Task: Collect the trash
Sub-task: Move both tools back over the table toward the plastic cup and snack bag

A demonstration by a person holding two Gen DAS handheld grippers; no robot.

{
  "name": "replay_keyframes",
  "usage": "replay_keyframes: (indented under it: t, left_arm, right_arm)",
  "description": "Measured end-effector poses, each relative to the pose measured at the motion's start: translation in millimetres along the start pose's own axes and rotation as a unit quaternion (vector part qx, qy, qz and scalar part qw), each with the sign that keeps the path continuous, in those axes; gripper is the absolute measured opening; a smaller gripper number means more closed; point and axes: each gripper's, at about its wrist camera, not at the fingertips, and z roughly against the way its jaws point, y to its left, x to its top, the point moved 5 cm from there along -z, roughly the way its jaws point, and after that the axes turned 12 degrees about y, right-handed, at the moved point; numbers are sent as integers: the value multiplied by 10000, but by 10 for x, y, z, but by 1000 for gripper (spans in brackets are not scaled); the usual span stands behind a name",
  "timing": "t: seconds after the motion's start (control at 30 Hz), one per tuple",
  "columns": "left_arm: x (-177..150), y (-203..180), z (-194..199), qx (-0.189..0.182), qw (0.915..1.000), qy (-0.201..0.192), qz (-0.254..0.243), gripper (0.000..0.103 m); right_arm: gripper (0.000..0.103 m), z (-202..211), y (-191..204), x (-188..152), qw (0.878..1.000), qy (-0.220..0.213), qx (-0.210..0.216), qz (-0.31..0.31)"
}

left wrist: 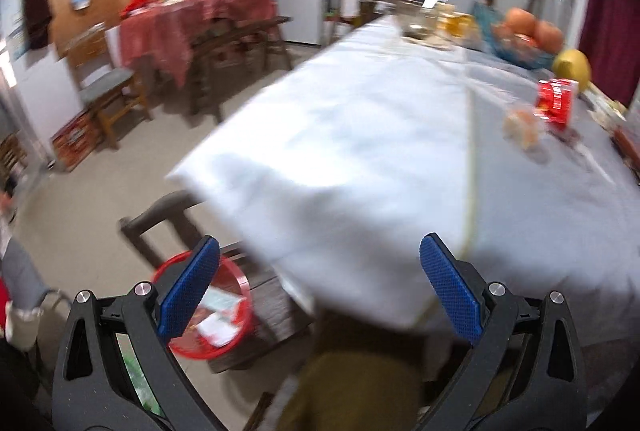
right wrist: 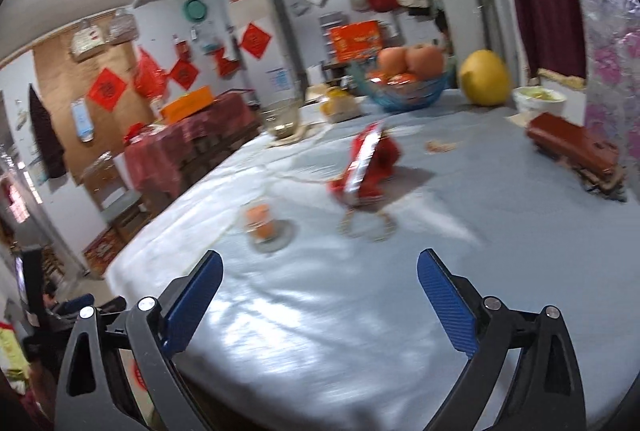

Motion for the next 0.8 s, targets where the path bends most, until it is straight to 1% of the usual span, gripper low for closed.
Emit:
replay_keyframes:
  t: [0.07,0.13,0.23,0.33,0.43,0.57,0.7,0.8]
  left_arm:
    - [152,-256,-54,-226,9995,70,-210,96]
    - [275,-469,-113,-373,9984,137,-408,96]
    - [452,-825,-245,-602,9948,302,-767,96]
    - [550,-1110,-363,-728,9909,440,-1039,96]
    - [648,-1363,-445,-772,9879,479,-1254,96]
    - [766,-1630,-546,-737,9841,470,-1546,96]
    - [877,-1761,-627,-769,9813,543,-1680,96]
    - [954,-1832,-687,-788,9794,585,-1765,96]
  right_arm:
    - [97,-28,-130,35,9999,-16,-145,-51]
    - [97,-92,-253,59,9995,-10,-288,-113]
    - [97,-159,-424,68,9984,0,-524,-208]
    - [97,-204,-582,102,9979,-9,-533,-370]
    - [97,-257,-695,207,9971,-72,-571,-492]
    - [97,-320,-753,374,9967,-128,-586,-552]
    - [97,-437,-728,480,9974,-61,-520,-499]
    - [97,-539,-688,496,9975,25,-554,-430]
